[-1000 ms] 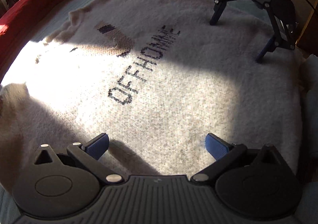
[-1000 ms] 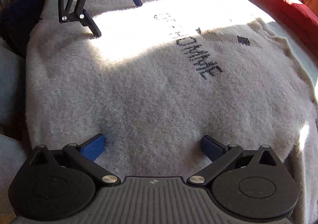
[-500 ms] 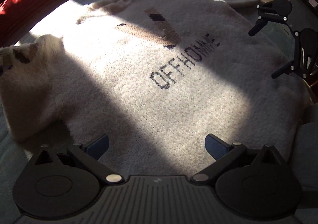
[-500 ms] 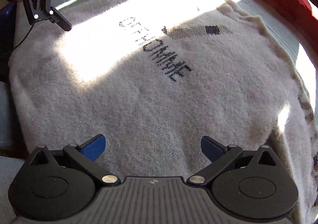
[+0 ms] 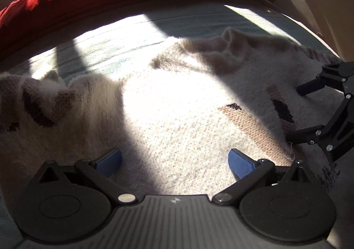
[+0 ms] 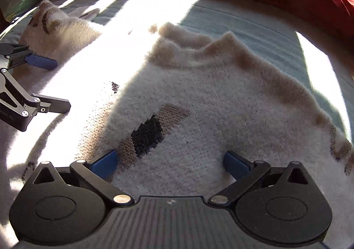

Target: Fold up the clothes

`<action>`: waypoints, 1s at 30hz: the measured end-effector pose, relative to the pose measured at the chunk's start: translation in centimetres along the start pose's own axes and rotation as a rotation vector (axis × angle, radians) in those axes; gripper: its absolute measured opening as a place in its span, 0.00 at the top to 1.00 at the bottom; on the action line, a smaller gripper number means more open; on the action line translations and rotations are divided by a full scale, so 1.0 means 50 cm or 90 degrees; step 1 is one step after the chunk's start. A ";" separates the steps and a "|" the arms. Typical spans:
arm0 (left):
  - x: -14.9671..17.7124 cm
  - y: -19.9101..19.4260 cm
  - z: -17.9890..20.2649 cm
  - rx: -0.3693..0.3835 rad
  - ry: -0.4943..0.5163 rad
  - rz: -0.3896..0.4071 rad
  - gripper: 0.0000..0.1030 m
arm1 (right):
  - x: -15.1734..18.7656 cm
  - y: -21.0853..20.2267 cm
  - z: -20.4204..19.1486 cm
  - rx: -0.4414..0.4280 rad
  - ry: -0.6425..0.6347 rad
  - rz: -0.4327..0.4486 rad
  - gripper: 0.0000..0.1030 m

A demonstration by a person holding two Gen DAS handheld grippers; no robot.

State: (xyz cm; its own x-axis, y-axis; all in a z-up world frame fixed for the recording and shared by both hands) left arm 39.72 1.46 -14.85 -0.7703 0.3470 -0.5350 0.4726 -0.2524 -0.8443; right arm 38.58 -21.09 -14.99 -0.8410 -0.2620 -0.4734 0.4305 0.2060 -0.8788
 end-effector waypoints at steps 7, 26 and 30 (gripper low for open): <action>-0.003 -0.042 -0.007 -0.004 -0.020 0.035 0.01 | 0.008 0.004 -0.010 0.045 0.057 0.010 0.00; -0.121 0.055 -0.072 -0.029 -0.085 0.045 0.01 | -0.005 0.015 -0.019 0.065 0.073 -0.007 0.00; -0.125 0.071 -0.065 -0.045 -0.071 0.031 0.01 | -0.005 0.015 -0.018 0.064 0.071 -0.007 0.00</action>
State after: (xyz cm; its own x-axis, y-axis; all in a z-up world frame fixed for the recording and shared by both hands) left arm 47.61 1.31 -14.58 -0.7862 0.2326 -0.5726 0.5372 -0.2008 -0.8192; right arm 38.82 -20.00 -15.49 -0.8744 -0.1562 -0.4594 0.4474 0.1070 -0.8879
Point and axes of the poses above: each gripper's, at about its wrist camera, not at the fingertips, and y roughly the way its jaws point, z to its right, x to its underside, the point moved 1 cm from there along y, roughly the way its jaws point, and after that the axes turned 2 degrees about -x, right-handed, at the moved point
